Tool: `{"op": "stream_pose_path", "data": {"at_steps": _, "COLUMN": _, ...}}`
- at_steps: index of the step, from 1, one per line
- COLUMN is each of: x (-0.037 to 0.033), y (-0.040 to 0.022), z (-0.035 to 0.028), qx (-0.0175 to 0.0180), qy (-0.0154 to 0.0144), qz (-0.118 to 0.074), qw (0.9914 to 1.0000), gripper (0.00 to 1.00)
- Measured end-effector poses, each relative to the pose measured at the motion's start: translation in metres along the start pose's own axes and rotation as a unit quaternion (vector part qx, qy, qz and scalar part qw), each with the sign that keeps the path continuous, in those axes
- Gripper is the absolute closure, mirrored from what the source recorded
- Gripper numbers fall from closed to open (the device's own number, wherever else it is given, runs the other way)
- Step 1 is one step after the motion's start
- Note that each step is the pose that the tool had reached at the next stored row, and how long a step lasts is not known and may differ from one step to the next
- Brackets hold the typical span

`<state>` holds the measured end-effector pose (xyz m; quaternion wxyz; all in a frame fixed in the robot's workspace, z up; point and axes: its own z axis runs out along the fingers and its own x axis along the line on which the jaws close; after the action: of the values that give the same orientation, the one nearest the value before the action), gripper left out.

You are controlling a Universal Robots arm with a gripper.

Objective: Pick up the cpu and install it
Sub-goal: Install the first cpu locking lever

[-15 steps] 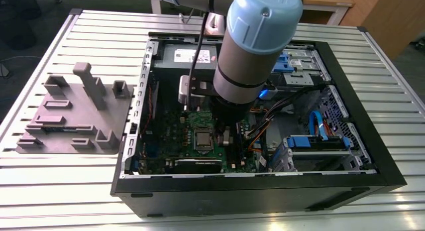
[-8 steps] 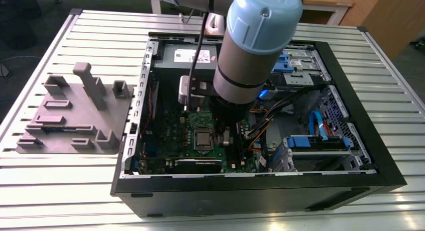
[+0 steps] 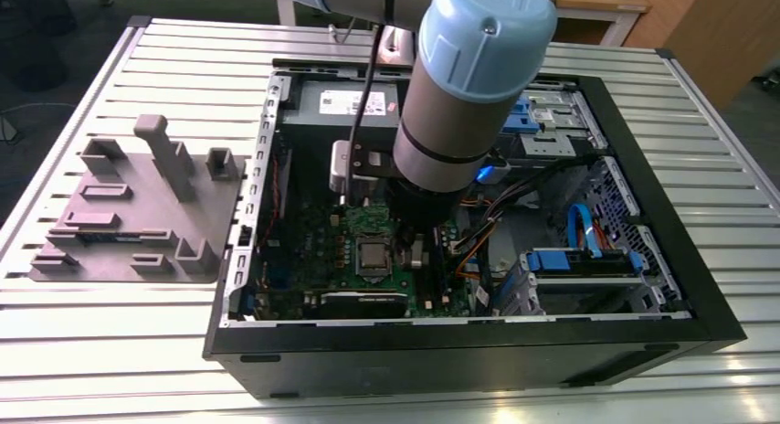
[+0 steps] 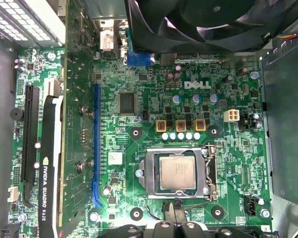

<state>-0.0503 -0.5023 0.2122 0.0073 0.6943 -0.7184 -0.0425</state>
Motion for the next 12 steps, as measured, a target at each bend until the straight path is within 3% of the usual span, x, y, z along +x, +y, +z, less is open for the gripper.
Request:
{"op": "stream_pose_path", "data": {"at_steps": 9, "x": 0.0017, "y": -0.0002, "z": 0.0006, "qx": 0.0000, "qy": 0.0000, "qz": 0.000, "qw": 1.00000, "gripper": 0.90}}
{"op": "stream_pose_path", "data": {"at_steps": 12, "x": 0.0020, "y": -0.0005, "z": 0.0021, "qx": 0.0001, "qy": 0.0013, "qz": 0.000, "qw": 1.00000, "gripper": 0.90}}
